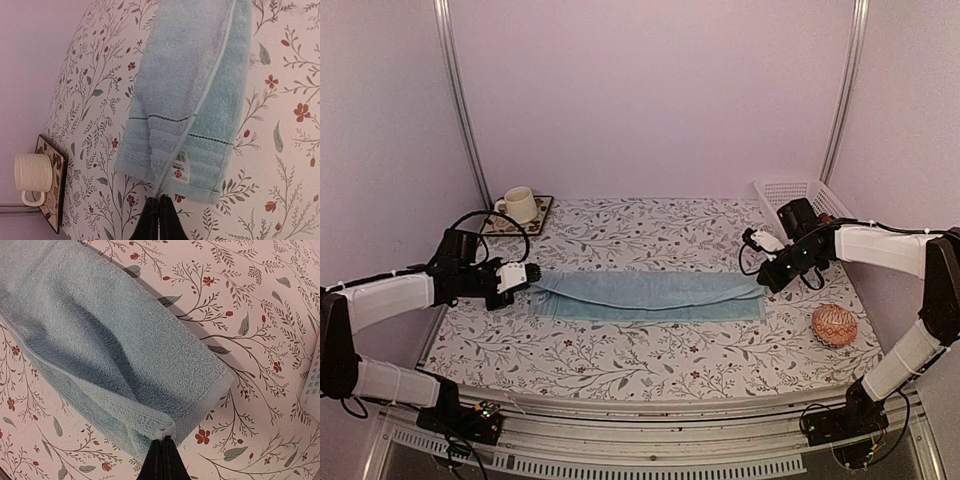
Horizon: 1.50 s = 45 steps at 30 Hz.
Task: Roll the towels
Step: Fold the towel at the center of the board, then smooth out the towel at the center of the board.
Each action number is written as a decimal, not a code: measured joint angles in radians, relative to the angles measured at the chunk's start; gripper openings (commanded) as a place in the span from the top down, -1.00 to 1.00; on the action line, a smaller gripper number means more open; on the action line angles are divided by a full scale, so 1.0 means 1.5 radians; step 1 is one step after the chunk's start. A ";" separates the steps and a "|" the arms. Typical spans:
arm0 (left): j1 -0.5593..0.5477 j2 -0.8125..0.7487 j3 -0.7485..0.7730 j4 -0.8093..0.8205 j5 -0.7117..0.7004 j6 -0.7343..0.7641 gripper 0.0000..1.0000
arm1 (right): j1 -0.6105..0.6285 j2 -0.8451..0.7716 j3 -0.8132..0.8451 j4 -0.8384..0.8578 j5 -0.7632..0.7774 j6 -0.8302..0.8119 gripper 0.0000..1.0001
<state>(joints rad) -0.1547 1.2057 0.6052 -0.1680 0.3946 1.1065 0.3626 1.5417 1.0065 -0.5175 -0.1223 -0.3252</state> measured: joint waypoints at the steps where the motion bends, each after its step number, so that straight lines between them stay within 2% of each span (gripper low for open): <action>1: -0.003 0.000 -0.010 0.002 -0.006 0.004 0.99 | 0.003 0.000 -0.001 0.000 0.001 0.001 0.97; 8: -0.012 0.009 -0.055 0.024 -0.053 0.032 0.83 | 0.023 0.000 -0.009 0.001 0.008 0.003 0.97; 11: -0.013 0.023 -0.056 0.041 -0.072 0.040 0.57 | 0.035 0.000 -0.014 0.001 0.009 0.003 0.96; 13: -0.013 0.031 -0.056 0.046 -0.080 0.042 0.24 | 0.042 0.000 -0.017 0.001 0.009 0.003 0.87; 14: -0.013 0.034 -0.056 0.047 -0.082 0.048 0.01 | 0.044 0.000 -0.018 0.001 0.008 0.003 0.71; 15: -0.014 0.036 -0.056 0.047 -0.083 0.047 -0.66 | 0.047 0.000 -0.020 0.001 0.009 0.003 0.45; 16: -0.014 0.036 -0.055 0.046 -0.083 0.047 -0.91 | 0.047 0.000 -0.024 0.001 0.008 0.005 0.16; 18: -0.015 0.036 -0.051 0.044 -0.082 0.047 -0.93 | 0.050 -0.001 -0.032 0.000 0.012 0.007 -0.29; 19: -0.015 0.036 -0.049 0.043 -0.082 0.045 -0.93 | 0.050 -0.003 -0.037 -0.001 0.015 0.008 -0.44; 29: -0.004 0.036 0.039 0.018 -0.075 -0.001 -0.93 | 0.027 -0.005 -0.002 -0.022 0.021 0.014 -0.81; 33: 0.009 0.073 0.097 0.041 -0.064 -0.061 -0.93 | -0.018 0.031 0.088 -0.022 0.005 0.033 -0.83; 38: 0.008 0.217 0.245 0.054 -0.060 -0.223 -0.93 | -0.041 0.100 0.197 -0.025 -0.006 0.094 -0.79; 42: -0.012 0.321 0.355 0.051 -0.102 -0.344 -0.94 | -0.041 0.136 0.205 -0.033 -0.022 0.176 -0.73; 45: -0.049 0.359 0.374 0.050 -0.157 -0.400 -0.93 | -0.041 0.143 0.180 -0.033 -0.036 0.237 -0.62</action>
<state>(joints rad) -0.2279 1.7435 1.1656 -0.0929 0.1593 0.5064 0.3012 1.7557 1.2762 -0.5674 -0.1768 0.0303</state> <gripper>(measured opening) 0.967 0.856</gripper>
